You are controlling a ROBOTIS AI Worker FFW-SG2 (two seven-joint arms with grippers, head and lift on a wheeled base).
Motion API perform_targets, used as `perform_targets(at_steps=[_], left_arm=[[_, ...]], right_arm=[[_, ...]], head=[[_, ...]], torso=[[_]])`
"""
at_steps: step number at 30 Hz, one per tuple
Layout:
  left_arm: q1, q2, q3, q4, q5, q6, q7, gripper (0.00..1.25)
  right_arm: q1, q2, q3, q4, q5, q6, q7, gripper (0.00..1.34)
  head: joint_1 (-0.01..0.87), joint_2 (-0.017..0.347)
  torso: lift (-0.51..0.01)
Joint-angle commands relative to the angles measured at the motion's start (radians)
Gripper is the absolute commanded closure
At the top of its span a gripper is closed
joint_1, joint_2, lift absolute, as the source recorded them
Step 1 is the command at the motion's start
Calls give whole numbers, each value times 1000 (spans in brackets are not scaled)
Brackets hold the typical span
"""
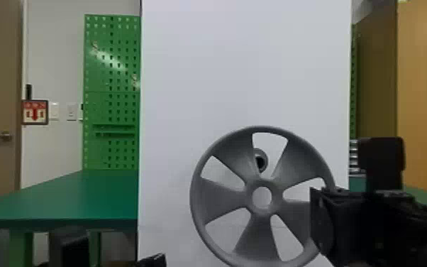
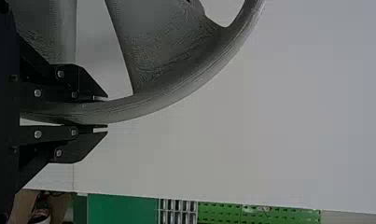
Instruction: Hold the wheel and insert it
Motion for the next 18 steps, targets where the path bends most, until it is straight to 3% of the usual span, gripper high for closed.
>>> perform_targets(at_steps=[1, 18], left_arm=[[-2, -1, -5, 0, -1, 0, 0, 502], [-14, -1, -26, 14, 3, 2, 0, 502]], right_arm=[[-26, -4, -4, 0, -7, 19, 0, 1033], [-104, -15, -1, 0, -12, 52, 0, 1032]], head=[[0, 9], [0, 9]], torso=[[-493], [-493]])
